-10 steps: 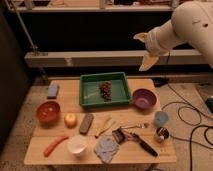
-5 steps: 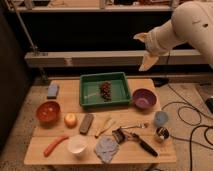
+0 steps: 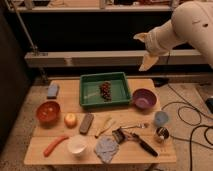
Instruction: Place grapes in metal cup
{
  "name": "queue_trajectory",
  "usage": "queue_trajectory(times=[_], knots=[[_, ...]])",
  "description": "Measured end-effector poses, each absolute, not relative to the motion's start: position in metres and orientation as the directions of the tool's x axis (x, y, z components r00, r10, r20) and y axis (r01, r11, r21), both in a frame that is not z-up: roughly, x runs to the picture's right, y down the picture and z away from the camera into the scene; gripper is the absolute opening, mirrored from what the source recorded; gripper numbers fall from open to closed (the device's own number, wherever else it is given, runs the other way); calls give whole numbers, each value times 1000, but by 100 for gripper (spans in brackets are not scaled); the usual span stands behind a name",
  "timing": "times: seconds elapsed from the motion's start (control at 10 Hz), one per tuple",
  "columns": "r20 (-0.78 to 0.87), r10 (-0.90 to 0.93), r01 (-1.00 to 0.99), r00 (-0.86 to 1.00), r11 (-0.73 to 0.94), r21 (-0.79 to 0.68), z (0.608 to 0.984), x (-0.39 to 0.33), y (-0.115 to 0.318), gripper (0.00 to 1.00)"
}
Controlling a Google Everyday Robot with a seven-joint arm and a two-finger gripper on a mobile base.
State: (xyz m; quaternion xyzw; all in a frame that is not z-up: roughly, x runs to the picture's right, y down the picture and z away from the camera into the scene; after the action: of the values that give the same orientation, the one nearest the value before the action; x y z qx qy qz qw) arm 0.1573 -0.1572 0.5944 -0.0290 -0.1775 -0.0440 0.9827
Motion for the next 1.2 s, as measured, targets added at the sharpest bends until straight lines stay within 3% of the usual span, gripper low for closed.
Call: queue_trajectory(times=[0.3, 0.7, 1.0, 1.2], knots=[[410, -187, 205, 893, 979, 2, 615, 144, -176, 80], [560, -487, 518, 670, 847, 117, 693, 91, -217, 80], [546, -658, 726, 519, 677, 126, 753, 80, -198, 80], [539, -682, 760, 494, 640, 113, 764, 80, -192, 80]])
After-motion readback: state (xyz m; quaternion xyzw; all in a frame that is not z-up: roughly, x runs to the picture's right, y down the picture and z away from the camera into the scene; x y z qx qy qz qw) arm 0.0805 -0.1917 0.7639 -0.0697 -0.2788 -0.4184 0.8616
